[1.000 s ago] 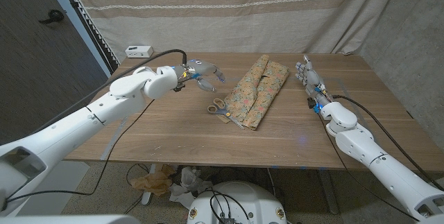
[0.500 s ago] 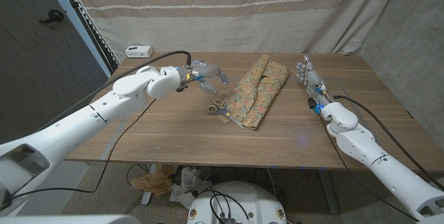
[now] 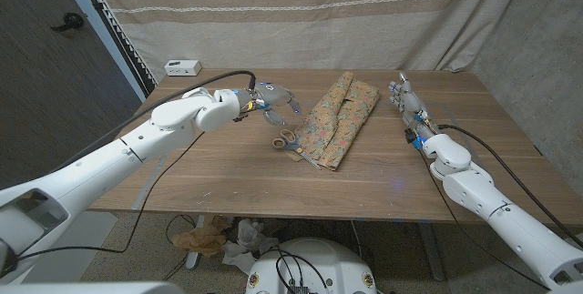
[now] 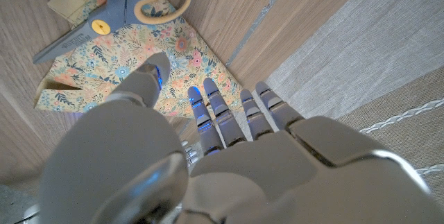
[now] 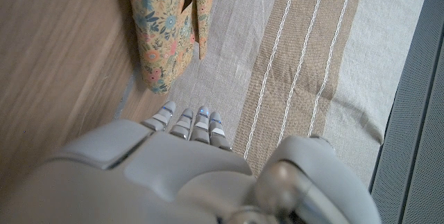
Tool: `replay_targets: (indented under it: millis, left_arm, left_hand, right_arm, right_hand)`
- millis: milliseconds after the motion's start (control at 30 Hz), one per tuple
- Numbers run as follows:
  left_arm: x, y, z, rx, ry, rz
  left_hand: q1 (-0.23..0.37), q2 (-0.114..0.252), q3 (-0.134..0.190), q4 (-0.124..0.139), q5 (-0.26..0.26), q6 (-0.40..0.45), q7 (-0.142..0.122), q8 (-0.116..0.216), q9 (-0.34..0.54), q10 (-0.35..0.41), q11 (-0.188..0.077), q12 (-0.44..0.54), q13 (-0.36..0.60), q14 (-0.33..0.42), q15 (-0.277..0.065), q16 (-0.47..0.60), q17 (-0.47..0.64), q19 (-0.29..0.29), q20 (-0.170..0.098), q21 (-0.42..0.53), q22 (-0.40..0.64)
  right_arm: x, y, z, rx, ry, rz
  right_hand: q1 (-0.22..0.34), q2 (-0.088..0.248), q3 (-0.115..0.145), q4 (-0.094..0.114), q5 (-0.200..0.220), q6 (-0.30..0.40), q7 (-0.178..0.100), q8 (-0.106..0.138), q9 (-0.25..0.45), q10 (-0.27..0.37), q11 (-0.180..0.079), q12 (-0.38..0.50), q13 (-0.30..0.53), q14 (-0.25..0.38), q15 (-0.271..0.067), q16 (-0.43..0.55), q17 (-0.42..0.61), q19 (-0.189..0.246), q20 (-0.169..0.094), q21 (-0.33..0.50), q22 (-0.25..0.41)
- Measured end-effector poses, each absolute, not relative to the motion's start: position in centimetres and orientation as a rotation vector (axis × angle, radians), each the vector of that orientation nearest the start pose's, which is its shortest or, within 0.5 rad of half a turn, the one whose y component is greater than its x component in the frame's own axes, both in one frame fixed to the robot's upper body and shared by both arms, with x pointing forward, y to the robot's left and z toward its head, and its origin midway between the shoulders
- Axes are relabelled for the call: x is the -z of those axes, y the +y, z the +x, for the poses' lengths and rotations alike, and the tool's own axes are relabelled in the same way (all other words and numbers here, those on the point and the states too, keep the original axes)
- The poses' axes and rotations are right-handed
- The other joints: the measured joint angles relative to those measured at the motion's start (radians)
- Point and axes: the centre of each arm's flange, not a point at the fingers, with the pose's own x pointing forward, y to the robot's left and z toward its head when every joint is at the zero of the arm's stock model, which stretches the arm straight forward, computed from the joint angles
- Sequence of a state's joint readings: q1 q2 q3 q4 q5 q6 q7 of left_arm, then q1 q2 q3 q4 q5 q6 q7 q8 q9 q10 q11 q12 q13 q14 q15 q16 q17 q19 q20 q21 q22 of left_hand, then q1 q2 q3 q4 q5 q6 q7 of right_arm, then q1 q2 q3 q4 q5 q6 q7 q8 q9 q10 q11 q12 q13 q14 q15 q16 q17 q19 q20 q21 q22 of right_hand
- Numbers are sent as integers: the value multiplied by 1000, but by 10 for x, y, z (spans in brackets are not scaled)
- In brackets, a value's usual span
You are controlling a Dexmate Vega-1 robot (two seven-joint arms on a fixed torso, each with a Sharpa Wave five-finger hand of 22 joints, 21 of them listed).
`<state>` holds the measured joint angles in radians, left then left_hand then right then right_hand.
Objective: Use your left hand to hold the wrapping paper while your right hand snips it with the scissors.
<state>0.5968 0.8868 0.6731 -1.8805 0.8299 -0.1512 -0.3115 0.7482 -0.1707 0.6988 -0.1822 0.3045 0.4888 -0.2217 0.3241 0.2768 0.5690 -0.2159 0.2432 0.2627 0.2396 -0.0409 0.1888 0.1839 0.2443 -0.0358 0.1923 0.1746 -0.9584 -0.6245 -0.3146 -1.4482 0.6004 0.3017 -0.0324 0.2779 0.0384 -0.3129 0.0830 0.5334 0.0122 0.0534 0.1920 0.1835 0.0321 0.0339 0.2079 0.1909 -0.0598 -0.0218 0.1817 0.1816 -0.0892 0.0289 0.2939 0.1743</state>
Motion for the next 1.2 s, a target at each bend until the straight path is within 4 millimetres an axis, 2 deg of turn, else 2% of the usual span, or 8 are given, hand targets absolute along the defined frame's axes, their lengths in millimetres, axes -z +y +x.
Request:
replay_targets:
  millis: [833,1200]
  left_arm:
    - [-52,153,560,304,-820,2076]
    - [-43,153,561,308,-864,2073]
  left_hand:
    - [-8,-8,-8,9,0,-11,0,0,4,0,0,0,5,-11,0,0,0,-5,-5,0,0]
    - [-12,-12,-16,7,0,-11,0,0,4,0,0,0,5,-15,4,0,0,-5,-5,0,0]
  right_arm:
    - [17,-319,615,-161,-659,-92]
    - [20,-319,611,-150,-659,-103]
  right_hand:
    - [4,-28,-11,-11,0,-5,-6,0,0,-6,-5,0,0,-3,-3,0,0,-5,5,-13,0]
    - [15,-38,-3,-20,0,-13,-3,0,0,-11,-11,0,0,-9,-9,0,0,-11,11,-20,0]
